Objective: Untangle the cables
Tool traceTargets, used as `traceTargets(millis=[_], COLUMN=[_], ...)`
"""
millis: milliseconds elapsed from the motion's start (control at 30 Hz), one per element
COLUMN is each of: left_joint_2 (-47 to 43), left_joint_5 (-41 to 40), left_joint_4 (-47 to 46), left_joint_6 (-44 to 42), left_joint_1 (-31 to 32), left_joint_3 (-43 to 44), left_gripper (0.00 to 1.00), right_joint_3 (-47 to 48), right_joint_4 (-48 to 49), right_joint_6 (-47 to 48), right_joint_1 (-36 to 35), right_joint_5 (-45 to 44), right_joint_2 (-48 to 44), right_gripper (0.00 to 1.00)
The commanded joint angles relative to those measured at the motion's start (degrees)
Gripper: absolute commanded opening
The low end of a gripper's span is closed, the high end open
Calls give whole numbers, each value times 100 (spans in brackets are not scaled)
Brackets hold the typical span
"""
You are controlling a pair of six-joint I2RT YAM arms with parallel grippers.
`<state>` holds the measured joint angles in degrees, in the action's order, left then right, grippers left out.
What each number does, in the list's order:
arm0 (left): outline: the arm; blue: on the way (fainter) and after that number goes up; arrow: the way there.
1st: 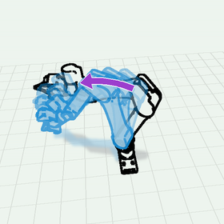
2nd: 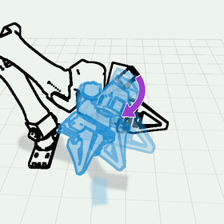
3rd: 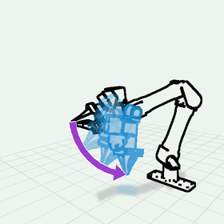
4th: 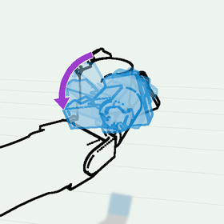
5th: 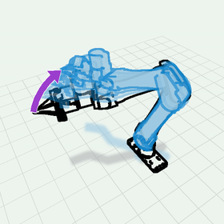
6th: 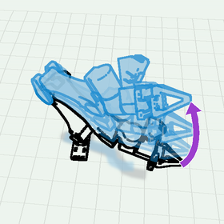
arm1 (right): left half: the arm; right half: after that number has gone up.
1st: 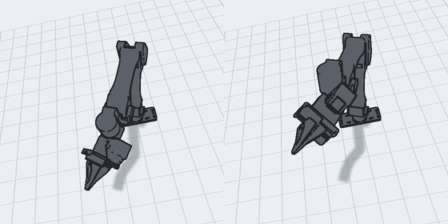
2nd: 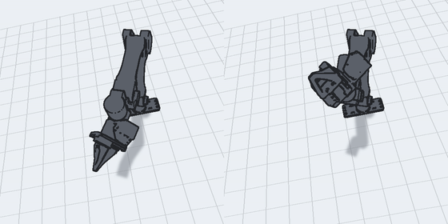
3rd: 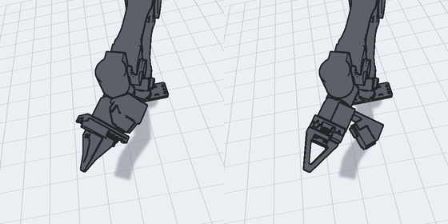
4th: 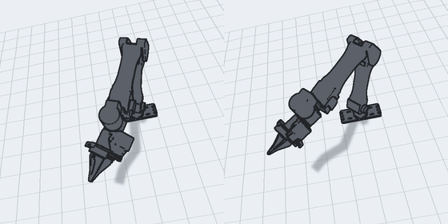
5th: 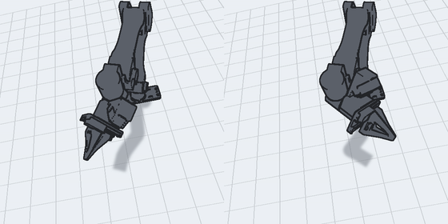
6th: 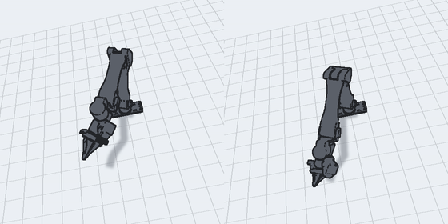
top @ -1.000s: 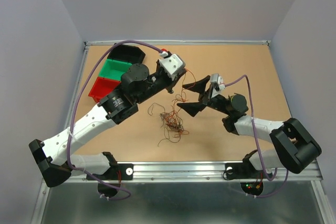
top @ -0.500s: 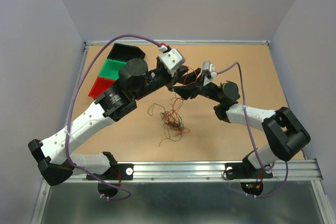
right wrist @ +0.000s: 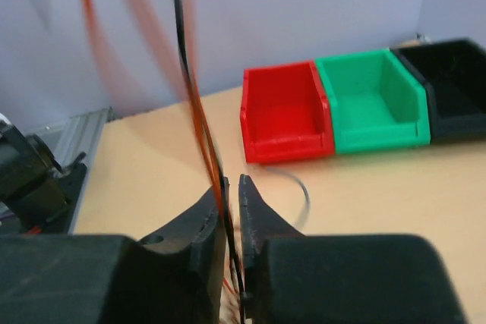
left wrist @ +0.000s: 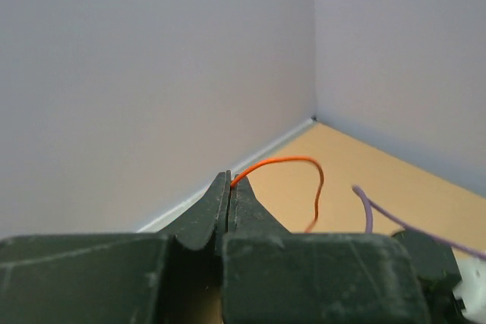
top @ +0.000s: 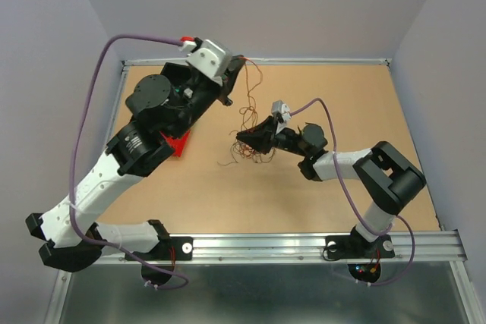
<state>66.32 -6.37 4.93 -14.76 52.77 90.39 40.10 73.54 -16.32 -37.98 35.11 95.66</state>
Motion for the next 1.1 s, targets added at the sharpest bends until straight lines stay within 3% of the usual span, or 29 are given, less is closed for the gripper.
traceTargets(millis=[0, 333, 467, 500, 567, 600, 667, 767, 900, 1067], left_joint_2=[-480, -471, -296, -261, -199, -260, -348, -471, -489, -296], left_joint_5=[-1435, -3282, -3642, -3765, -4151, -4266, -4215, -4057, -3845, -4118], left_joint_4=[-1046, -1969, -2057, -2101, -2433, -2618, -3023, -3209, -3200, -3270], left_joint_6=[-202, -387, -247, -264, -455, -544, -580, -519, -553, -773], left_joint_1=[-13, -636, -1539, -1672, -1858, -2050, -2244, -2456, -2482, -2911], left_joint_3=[383, 40, 198, 242, 269, 112, -91, -425, -680, -584], left_gripper=[0, 0, 0, 0, 0, 0, 0, 0, 0, 0], right_joint_3=[-458, -2022, -2698, -2700, -2963, -3086, -3183, -3323, -3368, -3719], right_joint_4=[731, 2172, 2376, 2384, 2402, 2463, 2595, 2674, 2701, 2692], right_joint_6=[58, -12, -56, -73, -82, -91, -178, -232, -266, -714], right_joint_1=[-43, -34, -26, -26, -34, -17, 18, 45, 62, 115], right_joint_5=[-135, -1067, -1988, -2252, -2885, -3235, -3475, -3942, -3924, -5583], right_joint_2=[357, 612, 516, 481, 454, 489, 507, 489, 498, 252], right_gripper=[12, 3, 1, 4, 23, 24, 11, 1, 1, 1])
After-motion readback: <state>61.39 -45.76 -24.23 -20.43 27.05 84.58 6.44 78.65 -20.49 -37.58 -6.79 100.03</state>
